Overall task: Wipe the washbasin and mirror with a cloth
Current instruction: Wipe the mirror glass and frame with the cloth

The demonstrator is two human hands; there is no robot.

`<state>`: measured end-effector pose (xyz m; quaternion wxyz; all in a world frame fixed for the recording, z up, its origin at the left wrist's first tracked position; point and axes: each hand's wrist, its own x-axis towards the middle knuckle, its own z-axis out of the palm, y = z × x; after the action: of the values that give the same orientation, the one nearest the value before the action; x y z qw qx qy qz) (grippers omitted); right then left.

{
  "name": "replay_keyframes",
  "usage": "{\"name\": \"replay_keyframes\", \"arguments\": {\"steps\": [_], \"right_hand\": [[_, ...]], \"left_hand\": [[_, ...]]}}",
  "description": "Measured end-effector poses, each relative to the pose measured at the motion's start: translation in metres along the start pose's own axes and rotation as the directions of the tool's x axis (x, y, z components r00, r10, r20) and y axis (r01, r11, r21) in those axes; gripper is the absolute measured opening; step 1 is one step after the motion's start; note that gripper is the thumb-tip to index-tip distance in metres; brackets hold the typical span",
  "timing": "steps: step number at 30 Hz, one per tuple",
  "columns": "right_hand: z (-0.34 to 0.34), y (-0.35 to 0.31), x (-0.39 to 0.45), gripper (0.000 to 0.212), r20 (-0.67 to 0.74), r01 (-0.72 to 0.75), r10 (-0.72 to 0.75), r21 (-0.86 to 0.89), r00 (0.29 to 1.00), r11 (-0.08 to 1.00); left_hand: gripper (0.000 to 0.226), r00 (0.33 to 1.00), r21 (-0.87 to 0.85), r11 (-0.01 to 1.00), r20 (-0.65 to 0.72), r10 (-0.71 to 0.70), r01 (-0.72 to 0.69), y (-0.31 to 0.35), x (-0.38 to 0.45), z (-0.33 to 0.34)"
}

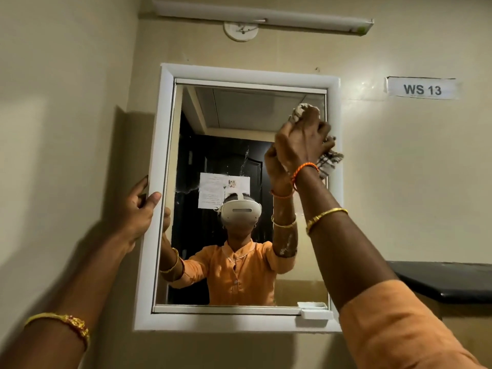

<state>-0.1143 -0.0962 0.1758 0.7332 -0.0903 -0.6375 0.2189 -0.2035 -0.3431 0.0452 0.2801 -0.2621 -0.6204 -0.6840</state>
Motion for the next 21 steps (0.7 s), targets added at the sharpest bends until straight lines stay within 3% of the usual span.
{"name": "replay_keyframes", "arguments": {"steps": [4, 7, 10, 13, 21], "right_hand": [[-0.023, 0.023, 0.005, 0.053, 0.19, 0.236, -0.23, -0.011, 0.954, 0.972], [-0.043, 0.051, 0.011, 0.053, 0.109, 0.263, -0.265, 0.033, 0.958, 0.964], [-0.022, 0.052, -0.005, 0.057, 0.031, 0.219, -0.221, 0.06, 0.975, 0.974], [0.006, 0.029, -0.029, 0.057, -0.023, 0.201, -0.2, 0.148, 0.98, 0.968], [0.065, -0.056, -0.107, 0.058, 0.163, 0.431, -0.455, 0.16, 0.876, 0.888]], "left_hand": [[0.047, 1.0, 0.003, 1.0, -0.011, 0.011, -0.011, -0.001, -0.001, 0.001], [0.046, 1.0, -0.014, 1.0, 0.015, -0.003, 0.003, -0.003, 0.0, 0.0], [0.047, 1.0, -0.019, 1.0, 0.021, -0.014, 0.014, -0.006, 0.004, -0.003], [0.047, 1.0, -0.043, 0.999, 0.019, -0.023, 0.024, -0.007, 0.004, -0.001], [0.05, 0.999, 0.06, 0.998, -0.027, 0.025, -0.023, -0.011, 0.011, -0.007]]}}
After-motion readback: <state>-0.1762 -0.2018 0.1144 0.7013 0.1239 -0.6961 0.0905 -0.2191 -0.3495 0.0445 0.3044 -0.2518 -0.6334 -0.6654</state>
